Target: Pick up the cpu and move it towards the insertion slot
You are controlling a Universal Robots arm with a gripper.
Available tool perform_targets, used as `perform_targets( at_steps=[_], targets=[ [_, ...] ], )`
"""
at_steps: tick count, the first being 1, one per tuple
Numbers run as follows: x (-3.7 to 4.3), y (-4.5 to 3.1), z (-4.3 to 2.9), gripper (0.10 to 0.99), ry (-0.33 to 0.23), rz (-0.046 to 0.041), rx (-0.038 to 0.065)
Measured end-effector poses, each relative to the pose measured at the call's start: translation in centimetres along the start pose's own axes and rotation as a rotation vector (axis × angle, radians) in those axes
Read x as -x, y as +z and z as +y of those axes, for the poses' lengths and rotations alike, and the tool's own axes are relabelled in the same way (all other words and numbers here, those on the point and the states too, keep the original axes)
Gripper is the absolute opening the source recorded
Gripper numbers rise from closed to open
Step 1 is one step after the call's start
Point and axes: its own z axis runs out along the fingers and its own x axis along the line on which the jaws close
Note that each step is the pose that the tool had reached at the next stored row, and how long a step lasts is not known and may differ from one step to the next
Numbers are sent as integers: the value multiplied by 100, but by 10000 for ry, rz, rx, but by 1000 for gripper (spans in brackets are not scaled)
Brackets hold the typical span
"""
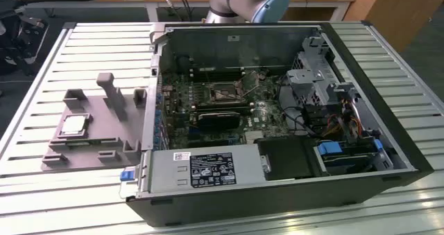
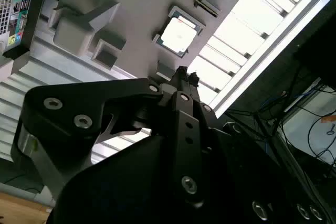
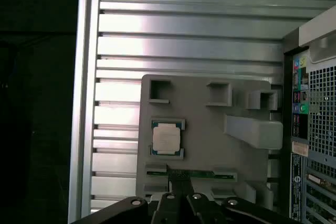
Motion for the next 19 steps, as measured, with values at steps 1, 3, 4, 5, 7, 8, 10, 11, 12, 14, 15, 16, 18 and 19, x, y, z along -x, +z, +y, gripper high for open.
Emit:
perform_targets(
  at_steps=[1,3,4,5,7,8,10,11,12,14,15,16,18,19],
  targets=[
    [0,0,0,102,0,-1,1],
    [0,0,0,102,0,0,0],
    [0,0,0,102,0,0,0],
    [0,0,0,102,0,0,0],
    [0,0,0,102,0,0,0],
    [0,0,0,102,0,-1,0],
    [0,0,0,102,0,0,0],
    [0,0,0,102,0,0,1],
    [0,1,0,102,0,1,-1],
    [0,14,-1,102,0,-2,1],
    [0,26,-1,102,0,-3,1],
    [0,41,-2,102,0,-4,1],
    [-1,76,-3,102,0,-9,0],
    [-1,94,-4,102,-1,-14,0]
  ],
)
